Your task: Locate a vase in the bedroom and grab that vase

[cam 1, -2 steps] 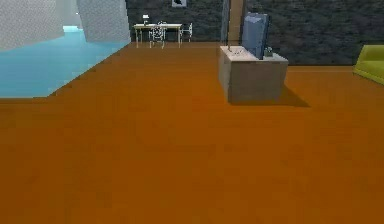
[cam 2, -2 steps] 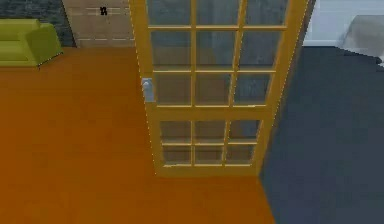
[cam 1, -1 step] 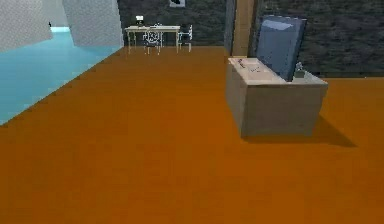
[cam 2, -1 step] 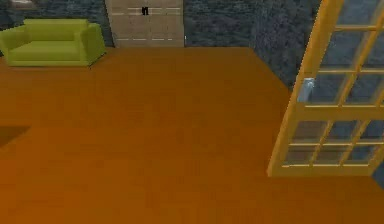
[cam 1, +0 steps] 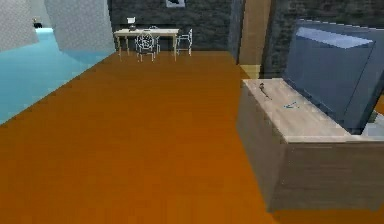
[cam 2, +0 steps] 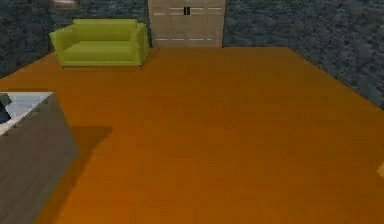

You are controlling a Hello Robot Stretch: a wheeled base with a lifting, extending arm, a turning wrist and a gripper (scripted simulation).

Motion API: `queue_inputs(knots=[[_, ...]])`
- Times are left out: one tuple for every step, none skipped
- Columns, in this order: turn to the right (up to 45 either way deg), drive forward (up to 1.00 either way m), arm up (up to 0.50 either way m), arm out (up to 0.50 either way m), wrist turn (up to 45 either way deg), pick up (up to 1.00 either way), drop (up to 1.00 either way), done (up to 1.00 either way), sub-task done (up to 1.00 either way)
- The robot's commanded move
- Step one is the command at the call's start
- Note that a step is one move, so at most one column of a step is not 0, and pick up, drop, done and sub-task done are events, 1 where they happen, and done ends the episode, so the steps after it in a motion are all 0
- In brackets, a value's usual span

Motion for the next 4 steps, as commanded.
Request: queue_inputs(knots=[[0.0, 1.0, 0.0, 0.0, 0.0, 0.0, 0.0, 0.0, 0.0], [-3.0, 0.0, 0.0, 0.0, 0.0, 0.0, 0.0, 0.0, 0.0], [0.0, 1.0, 0.0, 0.0, 0.0, 0.0, 0.0, 0.0, 0.0], [0.0, 0.55, 0.0, 0.0, 0.0, 0.0, 0.0, 0.0, 0.0]])
